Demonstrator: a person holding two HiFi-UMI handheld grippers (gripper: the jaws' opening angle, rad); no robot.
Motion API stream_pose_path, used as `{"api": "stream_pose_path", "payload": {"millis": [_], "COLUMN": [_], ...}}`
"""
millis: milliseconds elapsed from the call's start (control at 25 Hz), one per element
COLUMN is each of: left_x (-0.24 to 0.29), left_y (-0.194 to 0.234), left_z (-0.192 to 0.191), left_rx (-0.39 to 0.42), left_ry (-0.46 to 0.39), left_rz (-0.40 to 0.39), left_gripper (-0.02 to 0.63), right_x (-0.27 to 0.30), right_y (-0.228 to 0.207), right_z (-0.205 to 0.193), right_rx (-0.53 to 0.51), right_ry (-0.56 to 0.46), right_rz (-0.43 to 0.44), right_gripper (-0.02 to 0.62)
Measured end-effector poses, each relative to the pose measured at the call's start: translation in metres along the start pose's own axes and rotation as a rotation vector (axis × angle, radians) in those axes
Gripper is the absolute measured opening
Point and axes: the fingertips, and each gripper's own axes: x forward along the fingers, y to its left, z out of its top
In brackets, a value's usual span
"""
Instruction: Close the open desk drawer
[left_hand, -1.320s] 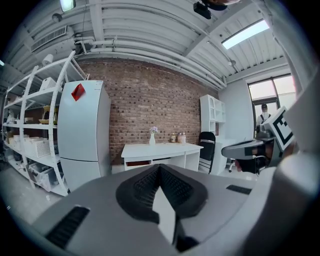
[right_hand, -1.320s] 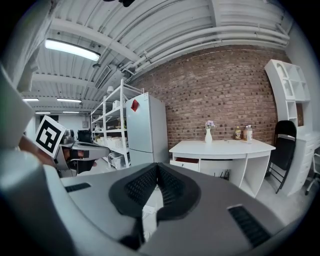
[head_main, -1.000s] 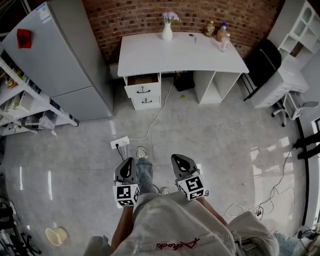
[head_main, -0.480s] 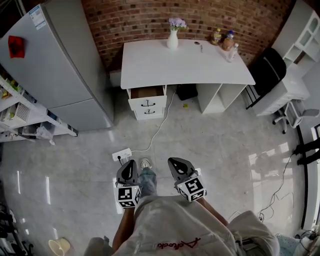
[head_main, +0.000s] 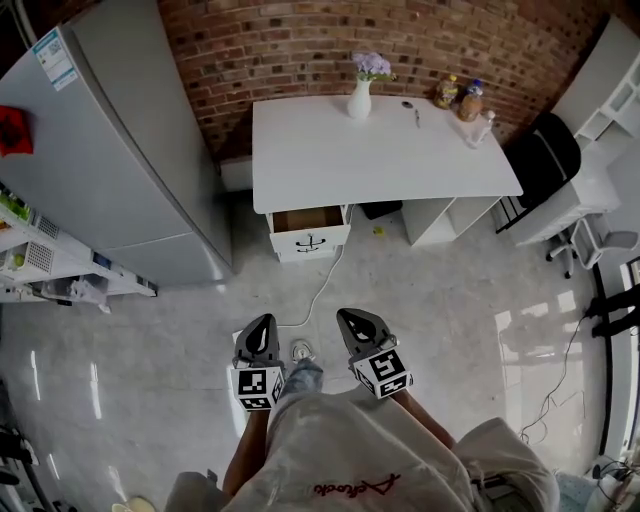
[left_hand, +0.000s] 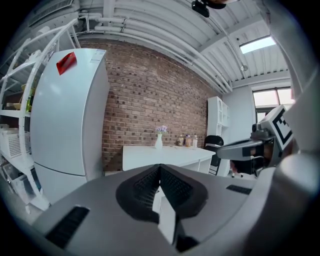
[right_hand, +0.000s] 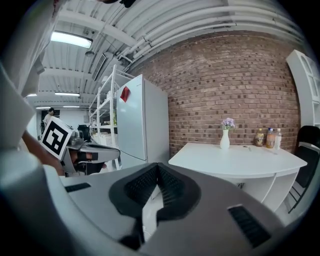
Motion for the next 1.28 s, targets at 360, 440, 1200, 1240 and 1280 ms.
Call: {"api": "stream_pose_path", "payload": {"millis": [360,440,1200,1240,1280], "left_x": [0.062,0.073,0.130,0.134,0.137], "left_y": [0.056,0.065,0.064,0.063,0.061], "left_z": [0.024,0.025,0.010,0.007,0.004], "left_rx": [0.020,0.024,0.008,0.007,0.005], "left_ry": [0.010,0.014,0.091,0.095,0.101], "left_rz": [-0.068,-0.077,-0.077,-0.077,-0.078], "left_gripper": [0.012,0.012,0.012,0.012,0.012], "right_x": [0.076,0.087,0.128,0.132,0.135], "right_y": [-0.029,-0.036,-0.122,-0.127,-0.131], "right_z": [0.033,0.036,0.017,0.012,0.007], "right_rx": [-0.010,-0.013,-0.009,-0.003,0.003], "right_ry": [0.013,0.016,0.074,0.077,0.082], "right_rz": [-0.075,-0.093,-0.134,-0.134,-0.133], "right_gripper": [0.017,0.017,0.017,0.017,0.017]}}
